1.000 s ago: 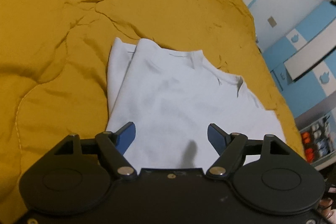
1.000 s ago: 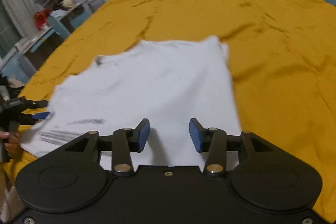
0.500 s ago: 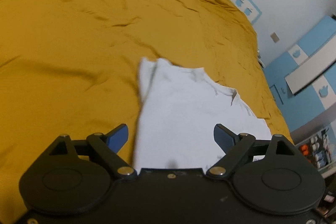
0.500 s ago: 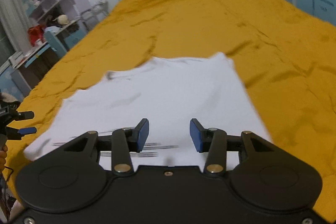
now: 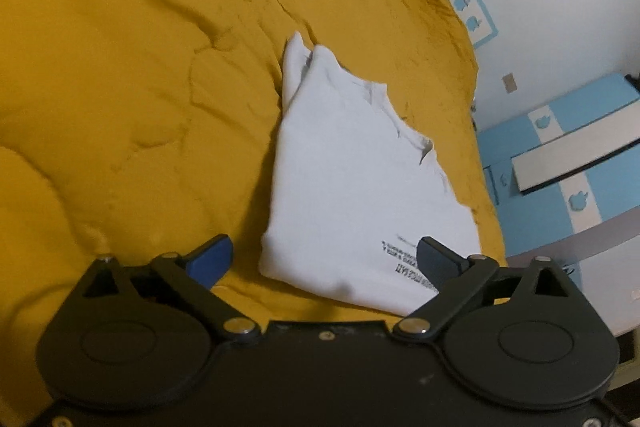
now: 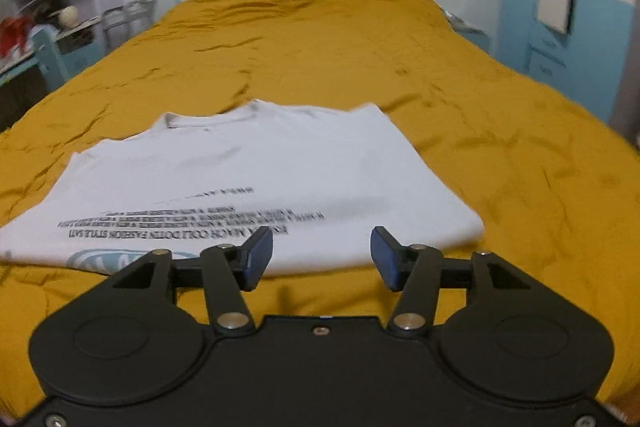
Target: Fold small clothes
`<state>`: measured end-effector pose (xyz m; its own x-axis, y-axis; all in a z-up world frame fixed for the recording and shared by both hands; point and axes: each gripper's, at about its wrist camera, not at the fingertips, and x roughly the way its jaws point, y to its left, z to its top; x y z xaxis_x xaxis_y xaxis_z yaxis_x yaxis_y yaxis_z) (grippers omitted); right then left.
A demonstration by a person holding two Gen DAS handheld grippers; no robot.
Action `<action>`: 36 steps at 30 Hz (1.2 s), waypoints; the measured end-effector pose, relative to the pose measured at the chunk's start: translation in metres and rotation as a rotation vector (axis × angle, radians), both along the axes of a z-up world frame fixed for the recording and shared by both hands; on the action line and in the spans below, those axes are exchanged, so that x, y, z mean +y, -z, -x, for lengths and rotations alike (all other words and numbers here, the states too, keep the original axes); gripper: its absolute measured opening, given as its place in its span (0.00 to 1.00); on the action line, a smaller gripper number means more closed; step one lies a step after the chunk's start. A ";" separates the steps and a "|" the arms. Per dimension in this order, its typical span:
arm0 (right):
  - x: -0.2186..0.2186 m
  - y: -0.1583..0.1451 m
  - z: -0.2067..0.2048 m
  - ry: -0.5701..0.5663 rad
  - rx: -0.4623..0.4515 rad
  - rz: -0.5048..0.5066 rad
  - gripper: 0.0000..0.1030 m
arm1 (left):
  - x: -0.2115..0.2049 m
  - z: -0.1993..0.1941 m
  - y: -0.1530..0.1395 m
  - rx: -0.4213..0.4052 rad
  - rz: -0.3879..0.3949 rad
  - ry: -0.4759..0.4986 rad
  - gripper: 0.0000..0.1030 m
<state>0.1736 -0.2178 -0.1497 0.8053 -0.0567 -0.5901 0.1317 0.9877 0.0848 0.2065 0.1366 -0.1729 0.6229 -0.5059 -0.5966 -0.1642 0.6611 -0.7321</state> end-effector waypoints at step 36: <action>-0.010 0.028 0.004 0.071 0.008 -0.130 0.80 | -0.026 -0.057 -0.004 -0.033 0.162 0.006 0.21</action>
